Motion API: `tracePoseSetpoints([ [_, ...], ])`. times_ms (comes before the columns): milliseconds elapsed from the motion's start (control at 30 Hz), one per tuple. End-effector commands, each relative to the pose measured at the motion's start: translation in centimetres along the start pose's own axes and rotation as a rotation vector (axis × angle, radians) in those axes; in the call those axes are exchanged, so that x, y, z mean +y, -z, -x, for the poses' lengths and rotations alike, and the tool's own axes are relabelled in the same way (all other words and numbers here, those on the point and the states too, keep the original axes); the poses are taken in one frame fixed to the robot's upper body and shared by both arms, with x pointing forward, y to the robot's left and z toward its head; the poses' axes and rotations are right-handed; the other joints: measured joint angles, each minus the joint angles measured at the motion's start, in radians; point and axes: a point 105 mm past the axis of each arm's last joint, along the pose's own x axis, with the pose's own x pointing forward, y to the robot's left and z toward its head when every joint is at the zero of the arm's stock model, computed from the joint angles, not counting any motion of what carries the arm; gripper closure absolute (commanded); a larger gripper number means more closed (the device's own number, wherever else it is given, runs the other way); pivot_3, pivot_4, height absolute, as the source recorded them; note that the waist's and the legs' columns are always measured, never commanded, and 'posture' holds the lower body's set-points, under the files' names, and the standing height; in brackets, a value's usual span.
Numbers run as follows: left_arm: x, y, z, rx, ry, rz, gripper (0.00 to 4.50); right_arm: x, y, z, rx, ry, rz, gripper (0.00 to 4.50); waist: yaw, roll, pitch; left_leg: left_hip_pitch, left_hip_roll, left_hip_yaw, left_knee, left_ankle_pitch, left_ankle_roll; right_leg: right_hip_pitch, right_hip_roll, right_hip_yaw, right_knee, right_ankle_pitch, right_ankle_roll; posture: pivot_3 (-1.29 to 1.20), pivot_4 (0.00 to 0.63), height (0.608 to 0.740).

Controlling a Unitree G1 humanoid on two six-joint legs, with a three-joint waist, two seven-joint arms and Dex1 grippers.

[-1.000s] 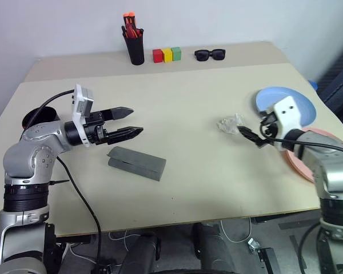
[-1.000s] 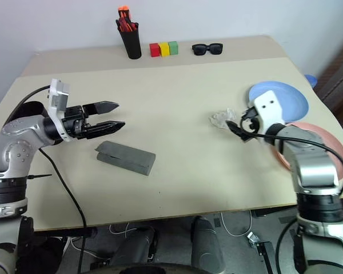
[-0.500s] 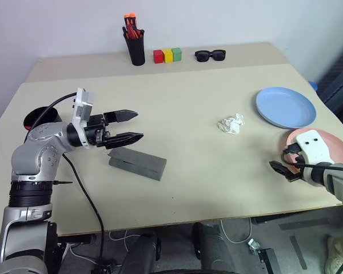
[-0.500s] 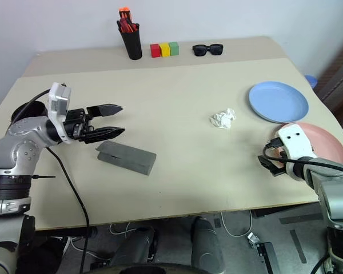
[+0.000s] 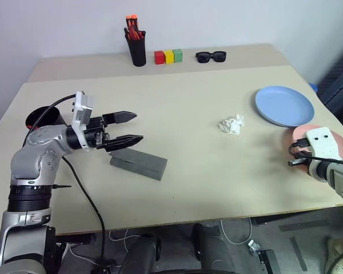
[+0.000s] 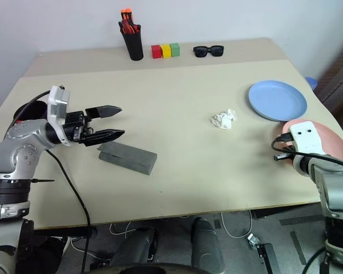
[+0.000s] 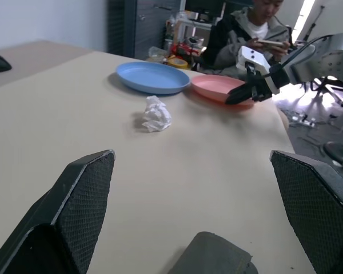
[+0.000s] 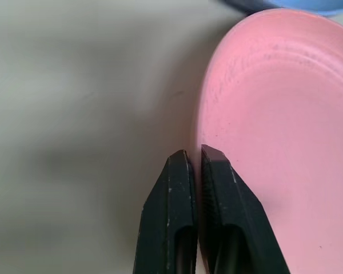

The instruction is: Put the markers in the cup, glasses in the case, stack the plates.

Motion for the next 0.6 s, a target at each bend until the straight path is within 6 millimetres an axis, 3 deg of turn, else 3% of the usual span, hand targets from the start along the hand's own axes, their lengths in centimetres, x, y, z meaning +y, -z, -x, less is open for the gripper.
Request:
tracePoseSetpoints([
  [33, -0.1, -1.6, 0.5, -0.033, -0.019, -0.056, 0.00, -2.8, -2.6, 0.3, -0.101, 0.145, -0.047, 4.45, -0.001, 0.000, 0.000, 0.000, 0.000, 0.000, 0.000, 0.000, 0.000, 0.000, 0.000, 0.000, 0.000, 0.000, 0.000, 0.00, 0.150, 0.740],
  [200, -0.2, -1.7, 0.5, -0.040, -0.041, -0.080, 0.00, -3.1, -7.3, -0.7, -0.276, 0.188, 0.044, 4.45, -0.005, 0.000, 0.000, 0.000, 0.000, 0.000, 0.000, 0.000, 0.000, 0.000, 0.000, 0.000, 0.000, 0.000, 0.000, 0.00, 0.150, 0.740],
  [300, -0.3, -1.8, 0.5, -0.046, -0.064, -0.093, 0.00, 0.0, -10.6, -2.2, -0.404, 0.061, 0.154, 4.45, -0.013, 0.001, 0.000, 0.001, 0.000, 0.001, 0.000, 0.000, 0.000, 0.000, 0.000, 0.000, 0.000, 0.000, 0.000, 0.00, 0.150, 0.740],
  [400, -0.6, -1.8, 0.8, -0.039, -0.088, -0.105, 0.00, 2.4, -12.6, -3.7, -0.461, -0.018, 0.255, 4.45, -0.019, 0.001, 0.000, 0.002, 0.001, 0.002, -0.001, 0.000, 0.000, 0.000, 0.001, 0.001, 0.000, 0.000, 0.000, 0.00, 0.150, 0.740],
  [567, -1.5, -1.8, 1.3, -0.042, -0.129, -0.102, 0.00, 3.4, -14.2, -6.3, -0.473, -0.062, 0.234, 4.45, -0.018, 0.001, 0.001, 0.000, 0.001, 0.001, -0.001, 0.000, 0.000, 0.000, 0.001, 0.001, -0.001, 0.000, 0.000, 0.00, 0.150, 0.740],
  [600, -1.7, -1.8, 1.5, -0.041, -0.138, -0.103, 0.00, 3.1, -14.1, -6.7, -0.456, -0.059, 0.220, 4.15, -0.013, 0.001, 0.001, 0.000, 0.001, 0.001, -0.001, 0.000, 0.000, -0.001, 0.001, 0.001, -0.001, 0.000, 0.000, 0.00, 0.150, 0.740],
])
